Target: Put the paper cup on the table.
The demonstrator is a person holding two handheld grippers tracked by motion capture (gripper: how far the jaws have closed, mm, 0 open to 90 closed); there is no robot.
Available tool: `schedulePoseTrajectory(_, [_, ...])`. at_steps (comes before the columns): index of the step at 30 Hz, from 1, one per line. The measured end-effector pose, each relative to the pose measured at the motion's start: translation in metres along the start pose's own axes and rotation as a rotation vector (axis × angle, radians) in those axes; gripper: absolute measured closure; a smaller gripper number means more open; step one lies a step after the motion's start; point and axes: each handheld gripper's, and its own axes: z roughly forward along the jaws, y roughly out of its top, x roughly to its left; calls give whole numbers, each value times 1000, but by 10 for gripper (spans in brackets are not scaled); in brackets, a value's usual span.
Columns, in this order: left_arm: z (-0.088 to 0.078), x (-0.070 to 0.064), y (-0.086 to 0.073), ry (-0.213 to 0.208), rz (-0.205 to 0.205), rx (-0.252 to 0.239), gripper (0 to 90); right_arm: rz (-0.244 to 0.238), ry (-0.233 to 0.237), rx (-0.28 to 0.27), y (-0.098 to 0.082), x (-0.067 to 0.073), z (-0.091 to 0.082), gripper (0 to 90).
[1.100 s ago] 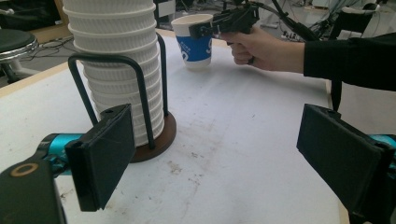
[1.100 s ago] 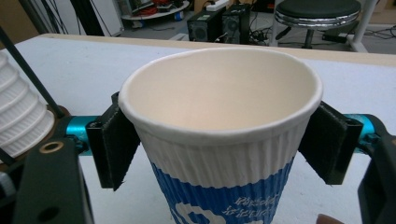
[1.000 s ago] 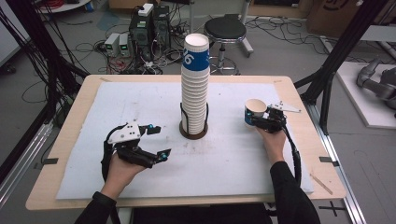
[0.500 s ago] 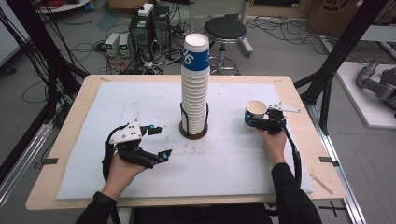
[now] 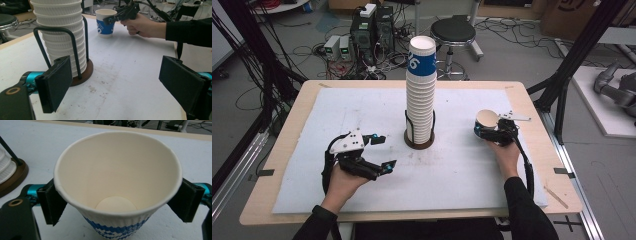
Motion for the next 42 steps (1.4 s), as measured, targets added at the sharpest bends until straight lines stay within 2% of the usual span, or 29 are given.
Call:
schedulePoseTrajectory(7, [1, -1, 1, -2, 0, -1, 116, -5, -44, 20, -1, 5, -6, 132])
schedulePoseTrajectory(11, [1, -1, 1, -6, 1, 1, 116, -3, -50, 38, -1, 6, -11, 130])
schedulePoseTrajectory(16, [2, -1, 1, -4, 2, 0, 116, 26, -33, 43, -3, 7, -17, 130])
schedulePoseTrajectory(19, [2, 0, 1, -6, -1, -1, 116, 16, -38, 55, -4, 9, -22, 131])
schedulePoseTrajectory(21, [1, 0, 1, -2, 2, -1, 116, 16, -45, 84, -4, 10, -26, 131])
schedulePoseTrajectory(23, [1, 0, 1, -3, 5, -3, 117, 38, -60, 116, -5, 10, -30, 131])
schedulePoseTrajectory(26, [1, 0, 2, -3, 7, -2, 116, 54, -50, 113, -6, 7, -41, 132])
schedulePoseTrajectory(30, [2, 0, 2, -4, 4, 0, 116, 57, -13, 94, -2, 8, -55, 133])
schedulePoseTrajectory(33, [3, 0, 1, 0, 2, 0, 116, 27, 20, 71, 1, 12, -66, 133])
schedulePoseTrajectory(38, [3, 0, 2, 6, 6, 3, 116, 12, 111, 12, 5, 20, -84, 133])
schedulePoseTrajectory(42, [6, 2, 5, 11, 0, -6, 117, -29, 193, -42, 5, 30, -95, 133])
